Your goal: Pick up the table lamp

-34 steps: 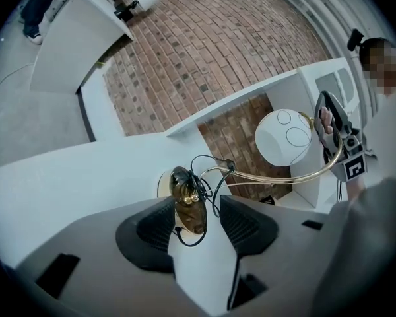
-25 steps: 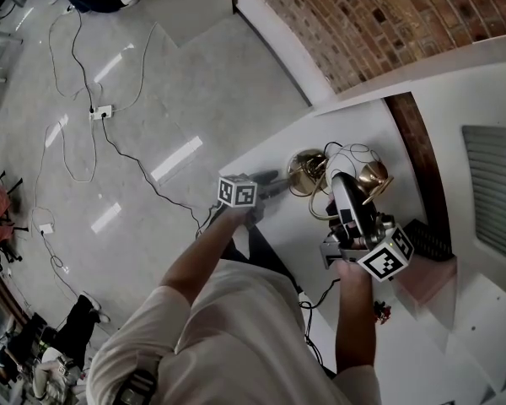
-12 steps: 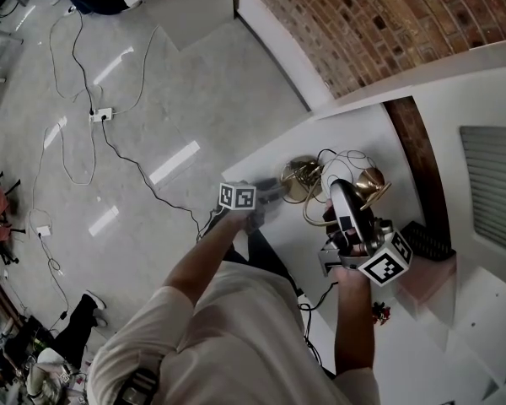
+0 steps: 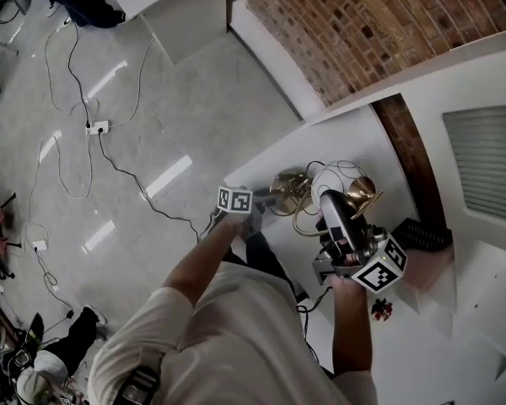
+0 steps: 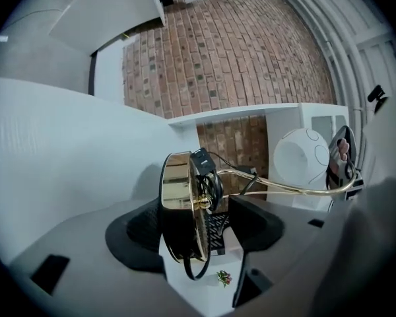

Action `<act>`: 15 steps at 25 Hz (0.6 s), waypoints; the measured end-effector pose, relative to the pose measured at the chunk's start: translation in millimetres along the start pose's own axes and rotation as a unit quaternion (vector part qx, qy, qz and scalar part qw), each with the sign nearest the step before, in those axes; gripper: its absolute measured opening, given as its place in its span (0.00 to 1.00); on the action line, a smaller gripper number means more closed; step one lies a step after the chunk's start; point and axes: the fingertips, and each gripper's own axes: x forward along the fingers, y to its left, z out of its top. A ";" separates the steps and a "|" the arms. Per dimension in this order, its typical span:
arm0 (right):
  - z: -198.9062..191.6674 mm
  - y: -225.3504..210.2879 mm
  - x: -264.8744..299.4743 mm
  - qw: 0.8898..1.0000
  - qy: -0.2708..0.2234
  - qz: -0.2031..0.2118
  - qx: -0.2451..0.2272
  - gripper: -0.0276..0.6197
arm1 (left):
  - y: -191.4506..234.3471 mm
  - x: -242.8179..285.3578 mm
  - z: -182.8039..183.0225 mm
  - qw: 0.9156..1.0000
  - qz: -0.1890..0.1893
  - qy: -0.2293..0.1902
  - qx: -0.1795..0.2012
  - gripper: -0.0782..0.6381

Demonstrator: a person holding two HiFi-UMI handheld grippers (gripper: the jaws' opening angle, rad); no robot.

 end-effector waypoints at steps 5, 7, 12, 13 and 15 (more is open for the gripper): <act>-4.2 30.1 -3.6 1.000 0.000 -0.006 -0.025 0.06 | -21.4 -17.2 -10.1 0.999 -0.034 0.008 -0.016 0.51; -4.7 43.6 -5.4 0.999 0.003 -0.011 -0.037 0.06 | -31.1 -25.0 -14.0 0.999 -0.043 0.014 -0.014 0.47; -5.6 76.2 -10.8 0.997 0.009 -0.029 -0.068 0.06 | -58.0 -43.2 -20.2 0.998 -0.055 0.024 -0.015 0.46; -5.6 83.0 -12.2 0.997 0.009 -0.031 -0.072 0.06 | -62.9 -47.1 -21.9 0.998 -0.055 0.026 -0.016 0.45; -3.8 96.0 -15.4 0.996 0.006 -0.035 -0.080 0.06 | -72.6 -53.7 -24.6 0.998 -0.057 0.032 -0.017 0.45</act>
